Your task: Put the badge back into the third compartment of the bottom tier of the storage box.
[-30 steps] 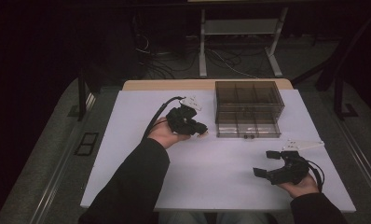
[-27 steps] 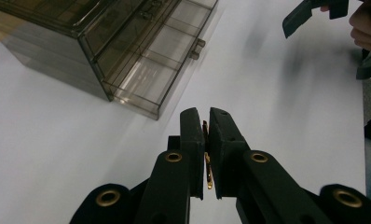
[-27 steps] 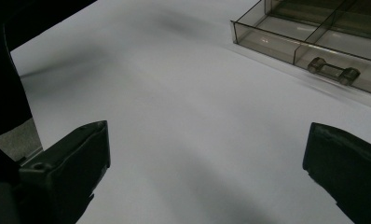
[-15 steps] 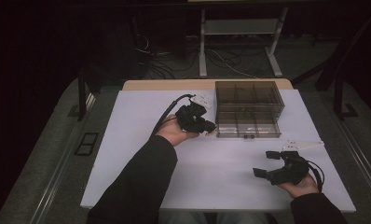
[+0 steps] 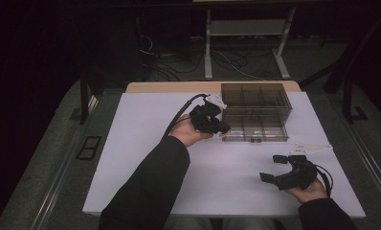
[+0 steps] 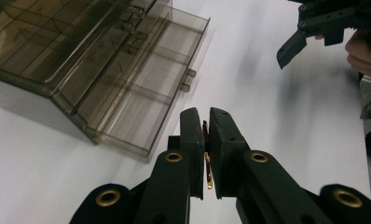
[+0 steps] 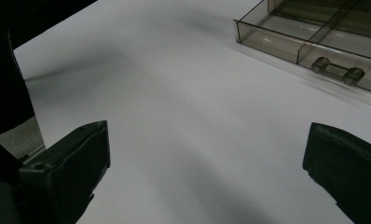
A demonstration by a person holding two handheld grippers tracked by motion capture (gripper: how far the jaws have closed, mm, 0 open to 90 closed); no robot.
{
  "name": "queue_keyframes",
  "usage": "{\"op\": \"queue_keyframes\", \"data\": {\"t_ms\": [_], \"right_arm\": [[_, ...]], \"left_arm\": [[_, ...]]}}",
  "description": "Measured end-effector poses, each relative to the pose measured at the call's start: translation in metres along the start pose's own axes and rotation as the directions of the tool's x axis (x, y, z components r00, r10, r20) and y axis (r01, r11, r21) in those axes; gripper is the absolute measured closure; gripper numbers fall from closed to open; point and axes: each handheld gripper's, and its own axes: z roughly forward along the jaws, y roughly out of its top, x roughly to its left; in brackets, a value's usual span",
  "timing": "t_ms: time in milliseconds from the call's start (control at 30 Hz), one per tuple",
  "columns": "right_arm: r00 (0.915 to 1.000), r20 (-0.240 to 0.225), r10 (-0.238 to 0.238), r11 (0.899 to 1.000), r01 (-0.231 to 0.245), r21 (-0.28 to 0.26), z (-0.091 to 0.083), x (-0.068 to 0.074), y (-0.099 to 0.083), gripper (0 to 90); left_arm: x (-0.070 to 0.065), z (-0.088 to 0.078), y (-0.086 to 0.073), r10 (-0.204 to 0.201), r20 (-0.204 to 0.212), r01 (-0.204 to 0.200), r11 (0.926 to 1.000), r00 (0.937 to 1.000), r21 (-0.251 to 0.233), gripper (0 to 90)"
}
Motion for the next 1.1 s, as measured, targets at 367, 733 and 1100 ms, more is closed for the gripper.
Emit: {"op": "queue_keyframes", "data": {"t_ms": [367, 733, 1100], "right_arm": [[1.0000, -0.006, -0.001, 1.000, 0.001, 0.001, 0.000, 0.000, 0.000, 0.1], [1.0000, -0.007, -0.005, 1.000, 0.005, -0.002, 0.000, -0.001, -0.001, 0.1], [1.0000, -0.008, 0.000, 1.000, 0.000, -0.001, 0.000, 0.000, -0.001, 0.1]], "left_arm": [[0.003, 0.018, 0.013, -0.012, 0.028, 0.013, 0.9994, 0.9995, -0.031, 83.3], [0.011, 0.039, 0.029, -0.027, 0.031, 0.029, 0.9981, 0.9991, -0.054, 83.3], [0.020, 0.058, 0.036, -0.058, 0.023, 0.060, 0.9961, 0.9980, -0.065, 83.3]]}}
